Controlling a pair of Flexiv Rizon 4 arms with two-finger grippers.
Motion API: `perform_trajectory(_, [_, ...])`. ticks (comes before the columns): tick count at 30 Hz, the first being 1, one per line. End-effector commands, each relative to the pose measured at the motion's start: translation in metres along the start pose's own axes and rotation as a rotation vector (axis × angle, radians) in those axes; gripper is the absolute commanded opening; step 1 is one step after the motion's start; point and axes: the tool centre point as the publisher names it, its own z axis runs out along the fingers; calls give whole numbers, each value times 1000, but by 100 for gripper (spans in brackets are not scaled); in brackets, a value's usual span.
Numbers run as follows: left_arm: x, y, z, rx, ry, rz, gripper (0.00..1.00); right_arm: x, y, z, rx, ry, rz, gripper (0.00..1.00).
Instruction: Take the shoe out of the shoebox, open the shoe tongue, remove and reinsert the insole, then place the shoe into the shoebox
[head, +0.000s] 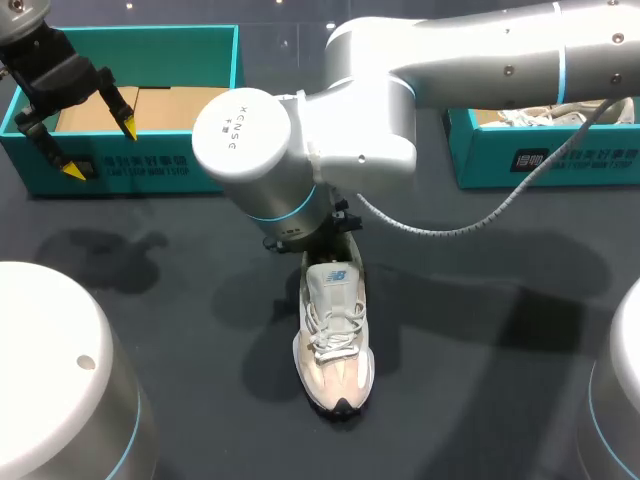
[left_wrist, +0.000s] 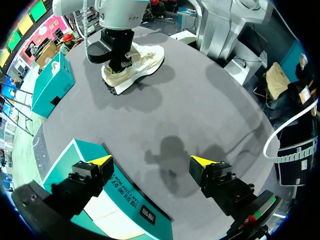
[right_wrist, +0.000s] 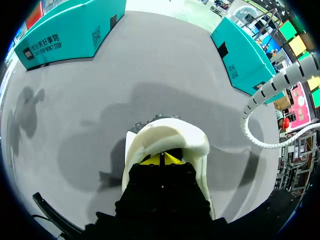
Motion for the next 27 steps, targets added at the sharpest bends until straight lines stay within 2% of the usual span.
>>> perform_trajectory(1, [0,0,0,-2,2,0,100,4,-5,33,51,57,320,0])
perform_trajectory(6, [0,0,0,-2,2,0,100,7,-23,44,101,86,337,0])
perform_trajectory(12, [0,0,0,-2,2,0,100,10,-45,39,128,88,358,0])
perform_trajectory(15, [0,0,0,-2,2,0,100,10,-49,31,128,100,363,0])
perform_trajectory(22, [0,0,0,-2,2,0,100,6,-38,-1,90,82,331,0])
perform_trajectory(27, [0,0,0,-2,2,0,100,-5,-25,-14,148,63,297,0])
